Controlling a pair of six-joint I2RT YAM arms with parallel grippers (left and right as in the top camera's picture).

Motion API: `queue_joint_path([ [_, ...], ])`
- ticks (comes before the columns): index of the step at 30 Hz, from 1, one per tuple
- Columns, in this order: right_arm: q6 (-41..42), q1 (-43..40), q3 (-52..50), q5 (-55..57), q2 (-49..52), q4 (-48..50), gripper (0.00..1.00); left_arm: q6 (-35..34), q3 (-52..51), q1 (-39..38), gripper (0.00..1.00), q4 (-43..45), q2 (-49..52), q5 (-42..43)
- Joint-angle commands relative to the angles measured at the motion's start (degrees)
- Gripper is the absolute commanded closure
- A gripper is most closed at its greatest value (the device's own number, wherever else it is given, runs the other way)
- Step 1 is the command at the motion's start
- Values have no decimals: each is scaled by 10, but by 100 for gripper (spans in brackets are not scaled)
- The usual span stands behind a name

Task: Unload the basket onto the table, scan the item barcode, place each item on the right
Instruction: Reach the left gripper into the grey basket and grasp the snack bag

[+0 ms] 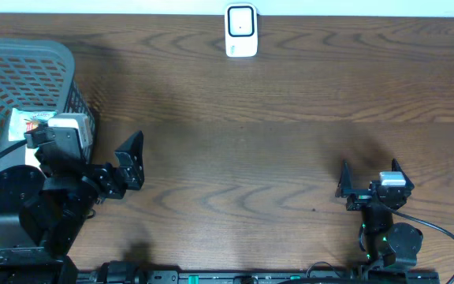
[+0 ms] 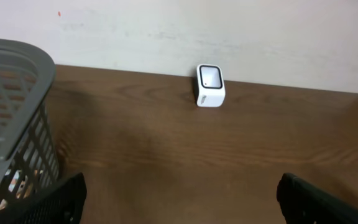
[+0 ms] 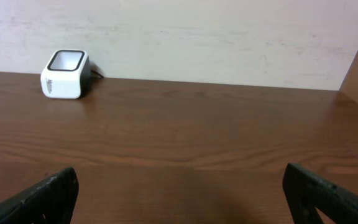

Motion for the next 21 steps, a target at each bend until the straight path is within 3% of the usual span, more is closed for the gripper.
queue_joint_path([
  [1,7,-2,-1,1,-3,-2,1,-2,8,-2,2,3,9,4],
  [7,7,-2,-1,1,-3,-2,1,-63,86,12,2,-33,71,-165],
  [16,7,-2,-1,1,-3,-2,1,-155,288,185,2,-167,297,-163],
  [21,7,-2,-1,1,-3,-2,1,-166,290,329,2,-189,389,-45],
])
